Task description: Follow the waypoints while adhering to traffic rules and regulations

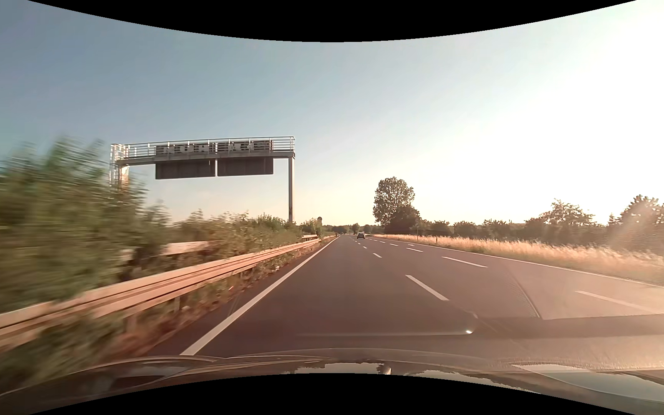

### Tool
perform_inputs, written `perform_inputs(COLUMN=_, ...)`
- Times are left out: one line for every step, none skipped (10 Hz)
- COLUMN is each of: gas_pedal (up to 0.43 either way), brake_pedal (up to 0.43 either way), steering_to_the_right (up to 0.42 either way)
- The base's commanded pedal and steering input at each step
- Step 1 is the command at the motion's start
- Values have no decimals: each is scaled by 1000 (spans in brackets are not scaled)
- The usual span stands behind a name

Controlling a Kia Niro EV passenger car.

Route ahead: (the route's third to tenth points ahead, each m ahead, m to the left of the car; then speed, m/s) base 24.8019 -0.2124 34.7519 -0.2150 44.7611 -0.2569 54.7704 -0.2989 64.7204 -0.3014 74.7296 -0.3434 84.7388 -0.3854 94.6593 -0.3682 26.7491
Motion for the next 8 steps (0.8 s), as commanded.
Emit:
perform_inputs(gas_pedal=260, brake_pedal=0, steering_to_the_right=2)
perform_inputs(gas_pedal=260, brake_pedal=0, steering_to_the_right=3)
perform_inputs(gas_pedal=260, brake_pedal=0, steering_to_the_right=3)
perform_inputs(gas_pedal=260, brake_pedal=0, steering_to_the_right=3)
perform_inputs(gas_pedal=248, brake_pedal=0, steering_to_the_right=2)
perform_inputs(gas_pedal=240, brake_pedal=0, steering_to_the_right=2)
perform_inputs(gas_pedal=228, brake_pedal=0, steering_to_the_right=3)
perform_inputs(gas_pedal=228, brake_pedal=0, steering_to_the_right=3)
